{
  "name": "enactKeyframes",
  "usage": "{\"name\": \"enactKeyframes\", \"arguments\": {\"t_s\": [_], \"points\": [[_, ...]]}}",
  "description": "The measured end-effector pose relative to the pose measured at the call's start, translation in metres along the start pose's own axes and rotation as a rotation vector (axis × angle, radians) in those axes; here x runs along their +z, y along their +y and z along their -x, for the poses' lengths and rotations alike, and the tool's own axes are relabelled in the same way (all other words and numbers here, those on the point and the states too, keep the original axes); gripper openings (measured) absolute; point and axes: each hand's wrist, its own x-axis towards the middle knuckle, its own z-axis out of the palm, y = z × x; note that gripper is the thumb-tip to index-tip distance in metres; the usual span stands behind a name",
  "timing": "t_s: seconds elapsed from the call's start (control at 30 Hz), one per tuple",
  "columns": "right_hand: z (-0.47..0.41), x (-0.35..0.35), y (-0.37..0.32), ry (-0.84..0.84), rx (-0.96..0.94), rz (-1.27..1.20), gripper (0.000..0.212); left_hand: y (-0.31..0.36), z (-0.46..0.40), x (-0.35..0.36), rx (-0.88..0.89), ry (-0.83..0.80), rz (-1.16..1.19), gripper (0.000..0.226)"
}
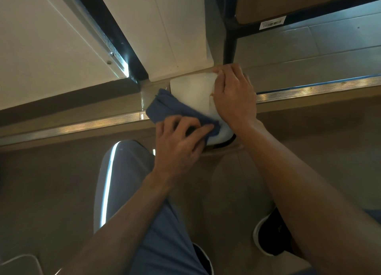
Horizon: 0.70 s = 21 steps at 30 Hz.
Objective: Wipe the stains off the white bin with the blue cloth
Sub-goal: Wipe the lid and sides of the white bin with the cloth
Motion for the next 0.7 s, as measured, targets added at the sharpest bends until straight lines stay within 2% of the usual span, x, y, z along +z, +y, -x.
{"name": "enactKeyframes", "arguments": {"t_s": [0.1, 0.23, 0.43, 0.6, 0.7], "points": [[-0.001, -0.001, -0.001, 0.007, -0.001, 0.009, 0.034, -0.016, 0.002, -0.009, 0.032, -0.021, -0.039, 0.024], [-0.002, 0.001, 0.001, 0.000, 0.000, 0.015, 0.035, -0.009, -0.016, -0.005, -0.041, 0.030, -0.013, 0.024], [-0.002, 0.002, 0.001, 0.002, -0.005, 0.033, 0.036, -0.010, 0.008, 0.001, 0.171, -0.059, -0.052, 0.026], [-0.002, 0.003, 0.002, 0.012, -0.006, 0.039, 0.038, -0.008, -0.008, 0.000, 0.103, -0.007, -0.033, 0.021], [-0.002, 0.004, 0.004, 0.004, -0.006, 0.035, 0.039, 0.009, -0.004, 0.009, 0.140, -0.041, -0.007, 0.023]]}}
